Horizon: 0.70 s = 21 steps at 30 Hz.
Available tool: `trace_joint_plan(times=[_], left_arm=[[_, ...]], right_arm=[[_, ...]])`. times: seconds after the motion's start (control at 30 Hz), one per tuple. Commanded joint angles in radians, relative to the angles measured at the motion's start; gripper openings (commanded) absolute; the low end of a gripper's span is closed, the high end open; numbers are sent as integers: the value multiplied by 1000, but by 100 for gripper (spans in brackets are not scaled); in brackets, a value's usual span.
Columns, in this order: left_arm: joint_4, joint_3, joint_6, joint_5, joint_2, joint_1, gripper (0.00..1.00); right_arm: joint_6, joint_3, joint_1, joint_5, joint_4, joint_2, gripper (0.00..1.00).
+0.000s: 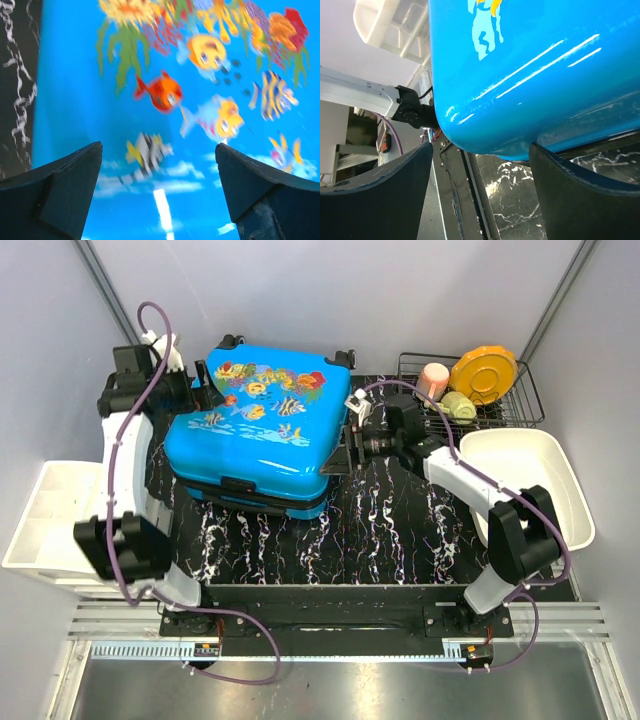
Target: Open, take out, and arrange the luggage
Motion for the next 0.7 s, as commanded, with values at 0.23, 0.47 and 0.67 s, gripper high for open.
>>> trace_joint_plan(times=[0.23, 0.47, 0.67], left_arm=[[-65, -73, 45, 24, -159, 108, 99], [-37, 156, 40, 157, 133, 116, 99], [-34, 271, -32, 347, 338, 108, 99]], right_arm=[[-170, 80, 35, 20, -31, -60, 88], [-330, 43, -76, 118, -205, -189, 92], [-529, 0, -138, 201, -292, -292, 97]])
